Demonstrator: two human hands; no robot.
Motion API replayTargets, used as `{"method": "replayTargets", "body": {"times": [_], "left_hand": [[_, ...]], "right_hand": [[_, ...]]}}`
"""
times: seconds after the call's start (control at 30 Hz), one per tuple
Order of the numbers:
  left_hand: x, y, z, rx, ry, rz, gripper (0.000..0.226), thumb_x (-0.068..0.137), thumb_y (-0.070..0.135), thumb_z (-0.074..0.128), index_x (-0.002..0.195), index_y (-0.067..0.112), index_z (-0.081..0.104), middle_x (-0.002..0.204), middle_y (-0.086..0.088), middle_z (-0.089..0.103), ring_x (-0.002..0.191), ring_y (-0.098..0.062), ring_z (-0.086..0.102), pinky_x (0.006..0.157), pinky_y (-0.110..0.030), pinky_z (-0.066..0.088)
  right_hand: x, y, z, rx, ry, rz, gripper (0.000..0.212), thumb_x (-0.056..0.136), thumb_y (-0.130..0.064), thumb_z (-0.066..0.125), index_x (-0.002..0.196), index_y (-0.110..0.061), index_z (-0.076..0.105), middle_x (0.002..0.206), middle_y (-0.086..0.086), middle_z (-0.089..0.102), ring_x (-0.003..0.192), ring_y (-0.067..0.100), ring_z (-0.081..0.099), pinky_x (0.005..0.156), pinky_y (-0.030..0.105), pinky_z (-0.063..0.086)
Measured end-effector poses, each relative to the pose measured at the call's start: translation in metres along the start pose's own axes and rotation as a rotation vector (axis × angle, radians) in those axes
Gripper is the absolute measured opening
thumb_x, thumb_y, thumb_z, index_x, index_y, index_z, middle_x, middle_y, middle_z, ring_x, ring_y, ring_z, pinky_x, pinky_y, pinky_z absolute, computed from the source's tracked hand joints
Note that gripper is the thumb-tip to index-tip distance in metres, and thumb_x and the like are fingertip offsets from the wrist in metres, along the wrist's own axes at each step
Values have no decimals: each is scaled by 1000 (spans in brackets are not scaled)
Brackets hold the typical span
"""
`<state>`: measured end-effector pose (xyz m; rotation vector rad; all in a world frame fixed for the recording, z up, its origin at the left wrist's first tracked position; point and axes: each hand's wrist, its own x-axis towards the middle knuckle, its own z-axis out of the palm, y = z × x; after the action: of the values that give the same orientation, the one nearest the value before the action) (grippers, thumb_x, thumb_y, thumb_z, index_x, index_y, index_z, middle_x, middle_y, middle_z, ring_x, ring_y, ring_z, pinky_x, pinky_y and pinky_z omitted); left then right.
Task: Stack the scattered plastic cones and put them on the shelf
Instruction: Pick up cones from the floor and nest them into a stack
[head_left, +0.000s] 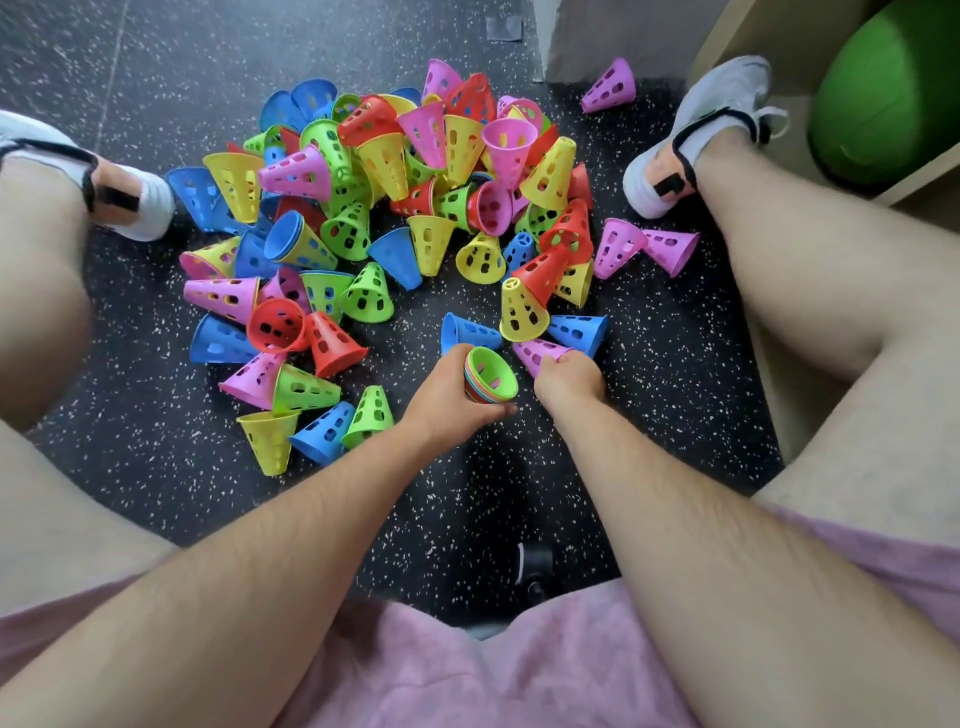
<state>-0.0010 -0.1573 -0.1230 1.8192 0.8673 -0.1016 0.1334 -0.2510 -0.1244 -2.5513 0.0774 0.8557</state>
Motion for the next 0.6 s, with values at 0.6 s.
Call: {"method": "replayTargets", "body": {"times": [0.6], "left_hand": [[-9,-13,-20,-65,113,3,57,73,16,93,111,27,51,98,9,68,86,-6,67,75,-18,53]], "right_hand": [[-55,-16,-24,-147,-81,-832,26,104,-31,48,122,-22,65,117,6,61,109,24,56,92,39,46]]}}
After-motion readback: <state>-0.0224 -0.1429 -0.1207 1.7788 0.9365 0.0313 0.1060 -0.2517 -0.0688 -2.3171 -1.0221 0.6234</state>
